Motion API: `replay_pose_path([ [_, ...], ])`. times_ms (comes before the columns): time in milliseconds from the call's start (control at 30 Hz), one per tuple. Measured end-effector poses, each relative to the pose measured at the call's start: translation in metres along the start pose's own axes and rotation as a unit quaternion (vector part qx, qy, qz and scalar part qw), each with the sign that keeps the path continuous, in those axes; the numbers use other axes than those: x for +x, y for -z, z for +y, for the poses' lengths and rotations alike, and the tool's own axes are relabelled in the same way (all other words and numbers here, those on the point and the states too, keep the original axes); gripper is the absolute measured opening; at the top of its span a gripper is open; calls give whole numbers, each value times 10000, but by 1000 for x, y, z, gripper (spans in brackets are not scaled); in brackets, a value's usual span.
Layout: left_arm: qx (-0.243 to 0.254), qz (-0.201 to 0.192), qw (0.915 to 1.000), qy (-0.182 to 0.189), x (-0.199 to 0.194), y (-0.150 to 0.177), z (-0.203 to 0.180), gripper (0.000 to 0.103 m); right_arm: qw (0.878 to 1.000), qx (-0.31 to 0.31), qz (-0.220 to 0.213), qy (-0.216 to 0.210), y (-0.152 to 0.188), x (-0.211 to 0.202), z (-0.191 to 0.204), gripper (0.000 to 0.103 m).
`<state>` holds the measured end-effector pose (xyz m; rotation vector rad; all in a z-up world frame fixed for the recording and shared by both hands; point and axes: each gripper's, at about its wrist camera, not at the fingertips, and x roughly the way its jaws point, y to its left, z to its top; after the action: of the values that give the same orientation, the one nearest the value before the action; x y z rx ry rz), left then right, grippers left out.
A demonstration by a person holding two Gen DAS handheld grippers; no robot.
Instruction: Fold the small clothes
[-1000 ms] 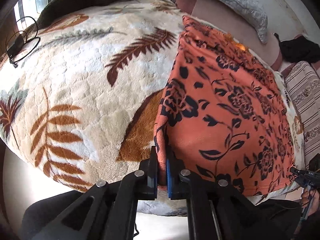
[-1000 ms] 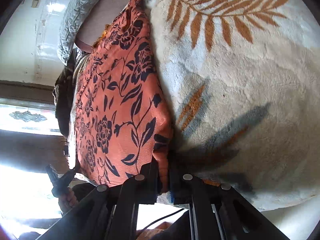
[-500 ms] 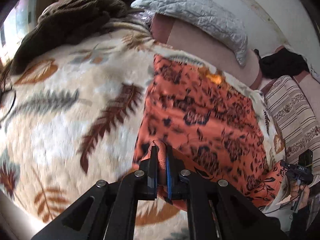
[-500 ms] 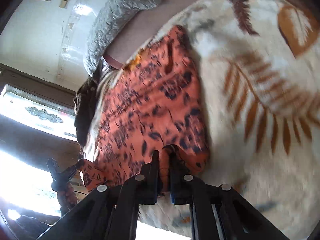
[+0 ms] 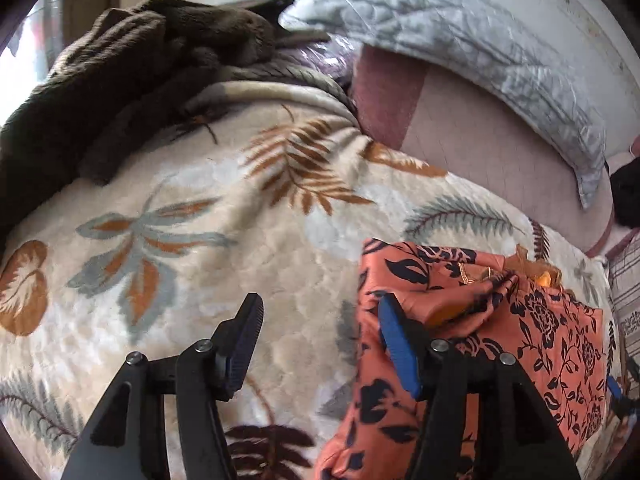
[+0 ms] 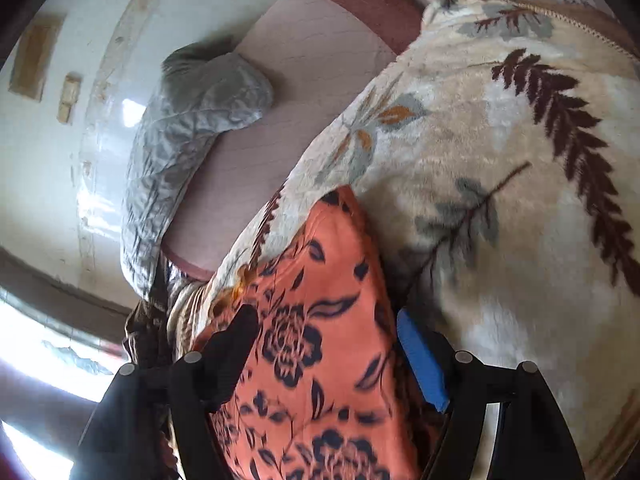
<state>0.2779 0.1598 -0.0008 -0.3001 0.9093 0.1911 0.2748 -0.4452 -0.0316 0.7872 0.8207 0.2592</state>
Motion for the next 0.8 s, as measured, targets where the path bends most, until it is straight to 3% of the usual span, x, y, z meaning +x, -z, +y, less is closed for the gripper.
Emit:
replay_pose_path([
  [100,-141,-320,9993,136,-49,36,28,68,9999,-143,70,35,61,-42,0,75],
  [167,-381,-262,9978,484,-69,72,39,71,9997,110,201,-32,101,-55,-10,75],
  [233,-449,58,9968,655,-69,105,33,71,9986,293,427,81,122,-48,-20,76],
  [367,-243,505,9959,713,-32,134,-2,71,9985,514,194,-12,114,-27,-21,76],
  [500,-505,361,9975,330,-11,128,-19,78,9968,774,28,208,99,-4,-23,75],
  [533,-579,402,9970,334,-10,124,-22,72,9964,798,-67,262,97,-2,-20,72],
  [567,-708,461,9952,503,-8,119,-21,33,9958,862,-100,289,95,1,-18,57],
  [600,-777,605,9935,570,-5,113,-23,15,9952,923,-71,304,91,6,-18,15],
  [700,-862,718,9929,390,-12,98,-30,13,9938,947,-21,576,82,17,-9,10],
  [800,-799,341,9949,514,-55,86,-33,12,9972,518,-269,474,72,-11,32,9],
])
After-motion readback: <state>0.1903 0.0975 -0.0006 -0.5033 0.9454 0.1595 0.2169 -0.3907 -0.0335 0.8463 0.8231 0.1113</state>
